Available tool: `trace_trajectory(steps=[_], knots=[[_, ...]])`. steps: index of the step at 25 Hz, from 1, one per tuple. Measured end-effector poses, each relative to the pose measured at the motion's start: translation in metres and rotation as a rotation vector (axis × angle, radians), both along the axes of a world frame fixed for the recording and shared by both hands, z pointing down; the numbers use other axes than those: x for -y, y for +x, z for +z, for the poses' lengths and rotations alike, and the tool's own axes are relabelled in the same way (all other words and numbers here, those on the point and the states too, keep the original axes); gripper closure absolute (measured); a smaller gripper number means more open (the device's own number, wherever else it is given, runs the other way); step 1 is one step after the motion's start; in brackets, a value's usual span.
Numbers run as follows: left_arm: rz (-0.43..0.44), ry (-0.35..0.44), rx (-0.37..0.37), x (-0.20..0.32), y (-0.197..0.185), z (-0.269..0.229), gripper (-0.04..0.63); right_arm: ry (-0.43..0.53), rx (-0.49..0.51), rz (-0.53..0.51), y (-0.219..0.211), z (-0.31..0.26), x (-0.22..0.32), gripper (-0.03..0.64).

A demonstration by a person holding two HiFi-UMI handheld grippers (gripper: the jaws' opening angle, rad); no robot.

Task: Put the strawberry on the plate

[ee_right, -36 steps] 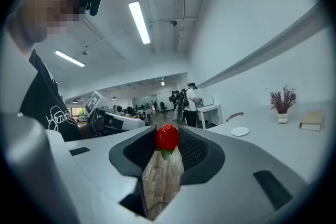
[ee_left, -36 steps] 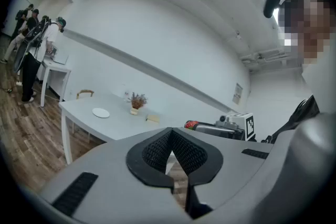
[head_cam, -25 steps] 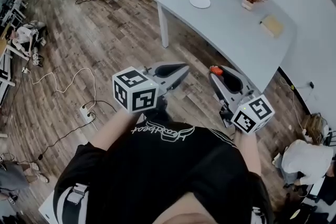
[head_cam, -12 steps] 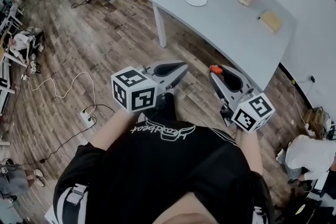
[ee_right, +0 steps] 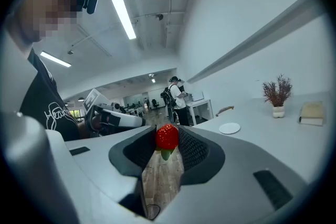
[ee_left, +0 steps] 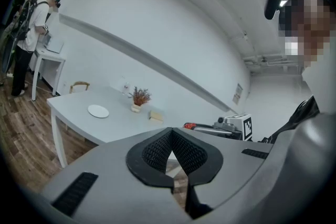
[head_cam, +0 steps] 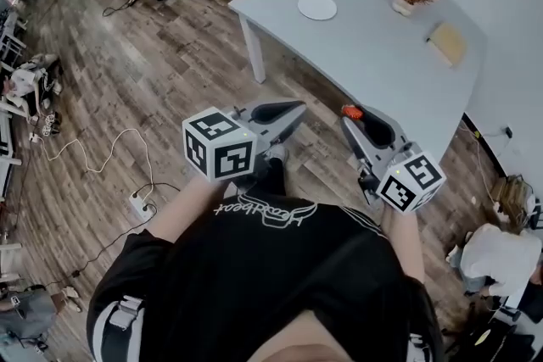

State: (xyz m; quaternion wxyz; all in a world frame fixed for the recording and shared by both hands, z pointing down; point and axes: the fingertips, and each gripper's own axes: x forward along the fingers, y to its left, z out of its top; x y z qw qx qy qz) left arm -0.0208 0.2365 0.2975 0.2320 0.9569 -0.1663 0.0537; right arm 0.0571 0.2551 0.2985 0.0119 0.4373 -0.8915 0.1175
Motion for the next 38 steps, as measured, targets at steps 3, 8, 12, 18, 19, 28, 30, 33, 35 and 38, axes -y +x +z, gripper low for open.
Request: trace_trajectory(steps=[3,8,12,18,19,28,30,33,35,38], knots=[[0.013,-0.022,0.006,0.048,0.002,0.004,0.589,-0.022,0.009,0.017,0.001,0.002,0.048,0.491],[0.031,-0.057,0.017,0.133,0.003,0.008,0.589,-0.052,0.009,0.040,0.002,0.001,0.132,0.491],[0.048,-0.078,0.024,0.200,0.006,0.011,0.589,-0.070,0.010,0.063,0.005,0.000,0.195,0.491],[0.079,-0.099,0.027,0.276,0.010,0.017,0.589,-0.079,-0.012,0.105,0.009,0.000,0.266,0.491],[0.086,-0.101,0.029,0.284,0.011,0.018,0.589,-0.079,-0.016,0.113,0.011,0.001,0.273,0.491],[0.105,-0.104,0.030,0.313,0.017,0.028,0.589,-0.083,-0.037,0.151,0.019,0.010,0.293,0.491],[0.104,-0.098,0.032,0.317,0.019,0.027,0.589,-0.077,-0.037,0.150,0.022,0.011,0.296,0.491],[0.098,-0.085,0.041,0.325,0.023,0.027,0.589,-0.064,-0.034,0.141,0.025,0.011,0.303,0.491],[0.094,-0.075,0.042,0.331,0.026,0.025,0.589,-0.055,-0.037,0.134,0.028,0.011,0.310,0.491],[0.080,-0.069,0.043,0.343,0.030,0.022,0.589,-0.044,-0.052,0.122,0.034,0.010,0.322,0.491]])
